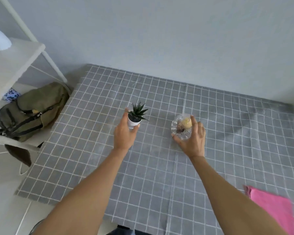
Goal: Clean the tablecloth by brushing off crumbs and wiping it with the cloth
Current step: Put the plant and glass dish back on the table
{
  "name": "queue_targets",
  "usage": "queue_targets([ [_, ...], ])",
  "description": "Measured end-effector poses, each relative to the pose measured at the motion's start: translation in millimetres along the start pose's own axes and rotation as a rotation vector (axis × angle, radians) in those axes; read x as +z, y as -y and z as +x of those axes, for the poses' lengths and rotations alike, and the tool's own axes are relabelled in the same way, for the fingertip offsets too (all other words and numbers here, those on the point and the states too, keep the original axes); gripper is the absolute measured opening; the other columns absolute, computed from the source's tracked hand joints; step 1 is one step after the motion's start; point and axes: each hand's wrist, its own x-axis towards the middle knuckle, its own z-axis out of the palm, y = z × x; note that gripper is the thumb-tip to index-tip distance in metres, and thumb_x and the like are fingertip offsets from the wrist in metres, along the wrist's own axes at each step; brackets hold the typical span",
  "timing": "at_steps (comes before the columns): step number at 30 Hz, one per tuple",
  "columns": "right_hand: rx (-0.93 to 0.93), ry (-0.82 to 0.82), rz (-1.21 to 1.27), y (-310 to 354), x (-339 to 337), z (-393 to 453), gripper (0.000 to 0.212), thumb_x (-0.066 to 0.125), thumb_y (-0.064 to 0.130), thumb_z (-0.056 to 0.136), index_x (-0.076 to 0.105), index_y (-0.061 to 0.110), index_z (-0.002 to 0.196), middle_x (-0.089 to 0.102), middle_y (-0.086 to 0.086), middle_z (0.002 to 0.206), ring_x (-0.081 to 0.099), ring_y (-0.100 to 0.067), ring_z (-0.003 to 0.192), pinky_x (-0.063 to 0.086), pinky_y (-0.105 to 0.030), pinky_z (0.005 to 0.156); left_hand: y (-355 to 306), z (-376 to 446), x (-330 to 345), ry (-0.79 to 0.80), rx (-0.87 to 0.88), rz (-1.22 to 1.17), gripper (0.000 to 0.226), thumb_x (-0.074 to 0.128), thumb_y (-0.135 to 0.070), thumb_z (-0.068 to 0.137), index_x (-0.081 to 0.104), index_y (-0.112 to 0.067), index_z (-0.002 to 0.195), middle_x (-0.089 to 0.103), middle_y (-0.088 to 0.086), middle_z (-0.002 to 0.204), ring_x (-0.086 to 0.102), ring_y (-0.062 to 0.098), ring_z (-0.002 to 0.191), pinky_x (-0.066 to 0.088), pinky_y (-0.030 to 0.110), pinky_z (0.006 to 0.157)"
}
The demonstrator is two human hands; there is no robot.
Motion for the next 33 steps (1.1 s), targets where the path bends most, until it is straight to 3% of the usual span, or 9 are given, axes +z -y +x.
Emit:
queue_targets([
  [3, 0.061, -0.028, 0.0, -21, -7, 9, 0.097, 0.071, 0.057, 0.068, 0.029, 0.016, 0.145, 0.05, -0.018, 0.123, 0.048, -0.039, 0.114, 0.035, -0.054, 0.102, -21, 7, 30, 0.034, 0.03, -0.01, 0.076, 0.07, -0.02, 0.085, 0.029, -0.012, 0.149, 0.06, 0.007, 0.131, 0.061, 0.029, 0.111, 0.051, 0.039, 0.089],
  [13, 0.204, -0.047, 0.003, -45, 1, 50, 0.1, 0.07, 0.061, 0.067, 0.021, 0.026, 0.147, 0.046, -0.019, 0.124, 0.044, -0.039, 0.113, 0.035, -0.053, 0.101, -55, 36, 106, 0.105, 0.068, -0.06, 0.074, 0.069, -0.024, 0.085, 0.031, -0.013, 0.148, 0.062, 0.002, 0.128, 0.063, 0.018, 0.101, 0.041, 0.013, 0.074],
  [18, 0.216, -0.007, 0.011, -46, 11, 68, 0.103, 0.072, 0.063, 0.071, 0.015, 0.024, 0.148, 0.041, -0.023, 0.133, 0.04, -0.041, 0.122, 0.032, -0.052, 0.106, -59, 52, 127, 0.11, 0.081, -0.054, 0.076, 0.068, -0.026, 0.086, 0.028, -0.01, 0.149, 0.061, 0.002, 0.128, 0.06, 0.022, 0.109, 0.044, 0.018, 0.081],
  [22, 0.234, 0.01, 0.027, -40, 15, 73, 0.102, 0.069, 0.063, 0.075, 0.011, 0.025, 0.149, 0.033, -0.027, 0.145, 0.033, -0.042, 0.133, 0.031, -0.054, 0.109, -61, 63, 136, 0.125, 0.078, -0.056, 0.072, 0.066, -0.029, 0.088, 0.03, -0.008, 0.147, 0.06, 0.002, 0.128, 0.059, 0.02, 0.11, 0.051, 0.033, 0.086],
  [26, 0.251, 0.012, -0.045, -36, 13, 76, 0.103, 0.065, 0.067, 0.076, 0.007, 0.026, 0.15, 0.021, -0.029, 0.153, 0.026, -0.043, 0.139, 0.028, -0.05, 0.113, -61, 68, 141, 0.132, 0.077, -0.062, 0.075, 0.065, -0.029, 0.089, 0.024, -0.009, 0.149, 0.063, 0.004, 0.124, 0.063, 0.023, 0.103, 0.047, 0.024, 0.079],
  [29, 0.259, 0.024, -0.086, -35, 12, 76, 0.103, 0.061, 0.07, 0.076, 0.004, 0.027, 0.15, 0.014, -0.029, 0.155, 0.024, -0.042, 0.141, 0.025, -0.049, 0.115, -59, 69, 144, 0.142, 0.064, -0.043, 0.078, 0.063, -0.031, 0.09, 0.02, -0.01, 0.151, 0.064, 0.005, 0.122, 0.064, 0.024, 0.101, 0.05, 0.029, 0.079],
  [33, 0.26, 0.029, -0.102, -34, 11, 76, 0.103, 0.058, 0.072, 0.076, 0.004, 0.026, 0.15, 0.013, -0.028, 0.156, 0.022, -0.041, 0.142, 0.023, -0.048, 0.116, -59, 69, 143, 0.137, 0.07, -0.021, 0.079, 0.063, -0.03, 0.09, 0.017, -0.009, 0.151, 0.062, 0.007, 0.124, 0.063, 0.023, 0.102, 0.046, 0.025, 0.079],
])
